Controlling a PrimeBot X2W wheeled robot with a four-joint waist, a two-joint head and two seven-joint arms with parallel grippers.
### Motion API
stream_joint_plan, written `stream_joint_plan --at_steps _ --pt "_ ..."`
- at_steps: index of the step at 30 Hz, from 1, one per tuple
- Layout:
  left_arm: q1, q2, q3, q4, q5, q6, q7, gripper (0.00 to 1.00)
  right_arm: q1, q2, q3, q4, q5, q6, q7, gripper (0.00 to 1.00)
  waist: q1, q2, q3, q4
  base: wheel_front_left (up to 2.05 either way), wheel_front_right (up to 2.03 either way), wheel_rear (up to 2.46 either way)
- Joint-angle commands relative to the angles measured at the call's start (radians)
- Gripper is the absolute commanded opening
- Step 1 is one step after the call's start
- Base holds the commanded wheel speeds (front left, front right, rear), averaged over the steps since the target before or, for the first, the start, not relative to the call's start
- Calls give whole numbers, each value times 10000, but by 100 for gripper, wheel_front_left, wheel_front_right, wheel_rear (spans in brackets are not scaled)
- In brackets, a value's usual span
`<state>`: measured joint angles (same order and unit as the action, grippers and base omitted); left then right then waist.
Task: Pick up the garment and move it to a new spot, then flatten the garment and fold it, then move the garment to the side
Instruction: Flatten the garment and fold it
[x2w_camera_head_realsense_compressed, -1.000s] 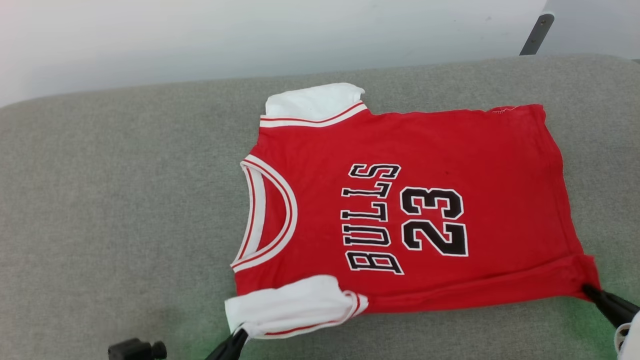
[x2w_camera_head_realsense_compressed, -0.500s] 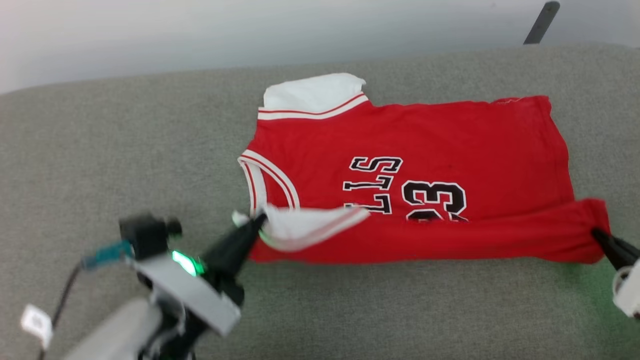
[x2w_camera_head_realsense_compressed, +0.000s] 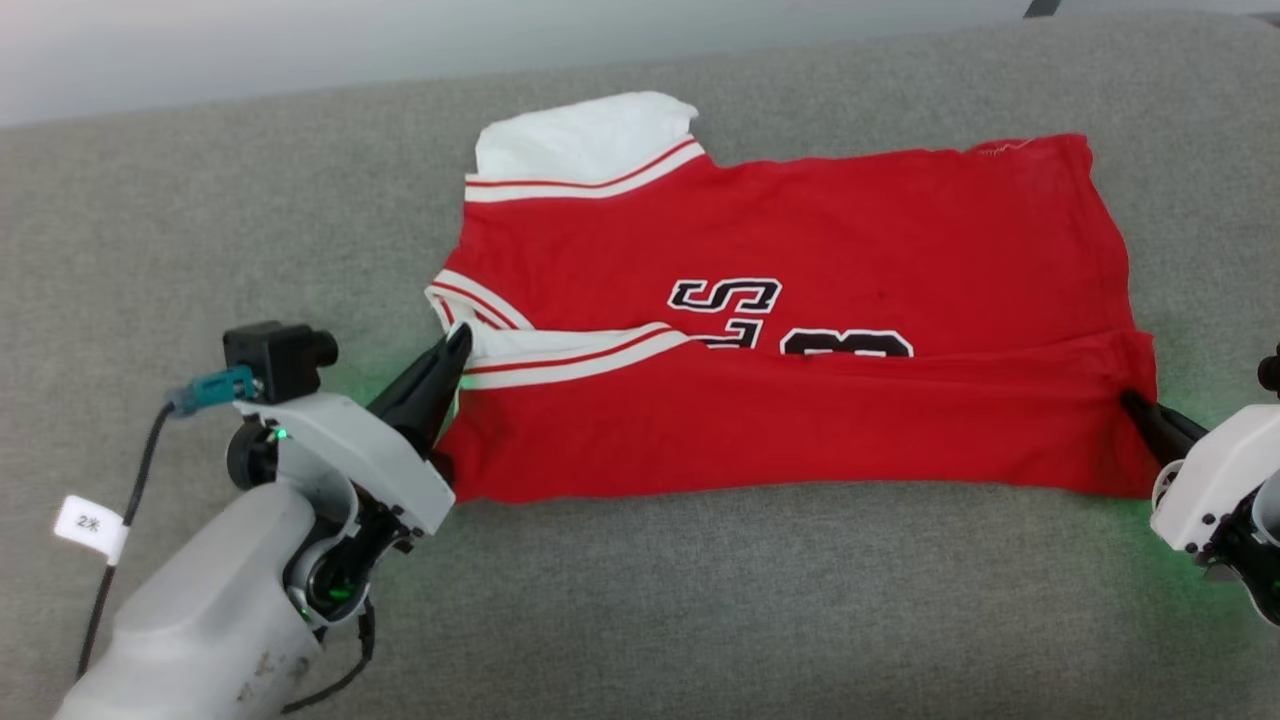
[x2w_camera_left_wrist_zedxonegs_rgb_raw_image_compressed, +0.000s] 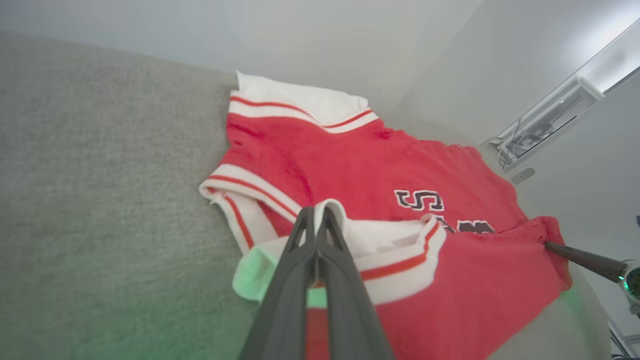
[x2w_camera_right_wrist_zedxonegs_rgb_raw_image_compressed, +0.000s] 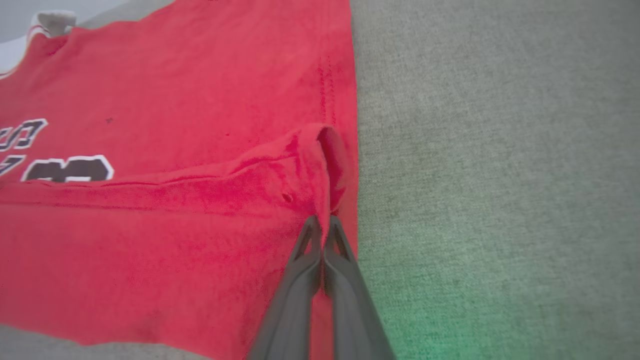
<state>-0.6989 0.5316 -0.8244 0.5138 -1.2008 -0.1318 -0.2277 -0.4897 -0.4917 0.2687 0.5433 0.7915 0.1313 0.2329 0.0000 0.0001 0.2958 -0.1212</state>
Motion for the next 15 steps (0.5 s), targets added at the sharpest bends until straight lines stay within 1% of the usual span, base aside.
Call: stream_joint_plan --at_steps 1,8,9,11,12,13,14,15 --pt "-92 -31 -47 107 -33 24 -56 0 -105 43 52 70 -56 -11 -86 0 0 -1 104 -41 0 0 0" --pt "-495 -238 -603 1608 115 24 -260 0 -565 239 576 917 -61 -12 -618 0 0 -1 274 -43 0 0 0" --pt "-522 -254 -709 1754 110 24 -259 5 -609 265 669 1001 -68 -11 -697 0 0 -1 269 -47 0 0 0" --pt "-564 -197 -1045 1989 212 24 -244 32 -666 279 901 1157 -97 -11 -795 0 0 -1 207 -59 0 0 0" --pt "-581 -160 -1225 2065 240 24 -221 49 -680 284 1019 1238 -101 -11 -837 0 0 -1 156 -64 0 0 0" --pt "-598 -122 -1369 2144 226 26 -198 71 -695 281 1135 1318 -79 -11 -866 6 0 -1 91 -68 0 0 0" --pt "-608 -69 -1503 2204 208 26 -171 89 -715 270 1246 1375 -55 -11 -937 19 0 -1 10 -77 0 0 0" --pt "-620 -28 -1646 2226 191 26 -177 100 -720 234 1331 1429 -60 -11 -1028 39 0 -1 -89 -79 0 0 0"
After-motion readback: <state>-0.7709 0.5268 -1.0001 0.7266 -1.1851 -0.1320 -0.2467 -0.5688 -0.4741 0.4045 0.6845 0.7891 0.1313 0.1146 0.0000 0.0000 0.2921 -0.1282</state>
